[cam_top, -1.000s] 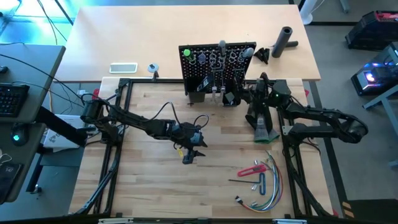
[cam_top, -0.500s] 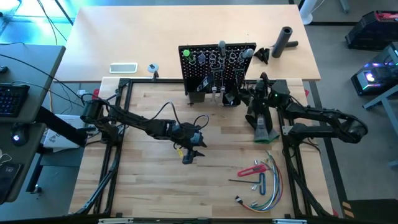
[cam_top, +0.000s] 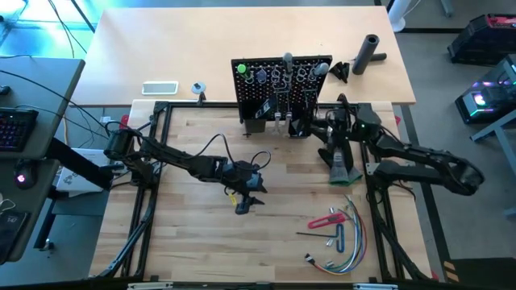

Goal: Hang tools onto peg board
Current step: Hang the black wire stripper on the peg board, then put the red cutter on the left black bin on the peg board

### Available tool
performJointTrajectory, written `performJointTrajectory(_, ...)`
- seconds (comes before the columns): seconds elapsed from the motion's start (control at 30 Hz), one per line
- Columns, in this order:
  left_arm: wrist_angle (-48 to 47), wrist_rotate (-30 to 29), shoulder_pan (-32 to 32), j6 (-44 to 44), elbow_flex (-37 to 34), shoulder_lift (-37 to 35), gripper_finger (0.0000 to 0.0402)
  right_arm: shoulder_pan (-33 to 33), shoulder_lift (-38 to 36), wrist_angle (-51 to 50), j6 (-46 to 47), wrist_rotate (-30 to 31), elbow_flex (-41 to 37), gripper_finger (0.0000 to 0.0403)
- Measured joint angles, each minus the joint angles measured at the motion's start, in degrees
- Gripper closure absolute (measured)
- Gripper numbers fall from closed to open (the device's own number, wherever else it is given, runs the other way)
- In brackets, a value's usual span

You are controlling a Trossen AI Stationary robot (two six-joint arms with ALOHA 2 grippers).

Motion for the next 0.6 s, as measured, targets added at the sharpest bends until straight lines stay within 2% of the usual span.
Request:
performJointTrajectory(0.3, 0.06, -0.04, 0.0, -0.04, 0.0, 0.0, 0.0195, 4.83, -9.76, -13.28, 0.04, 0.94, 0.0, 0.0242)
performJointTrajectory(0.6, 0.5, -0.13, -0.91, -0.63, 0.0, 0.0, 0.0195, 11.88, -16.46, -26.94, 2.4, 2.0, -0.02, 0.0242)
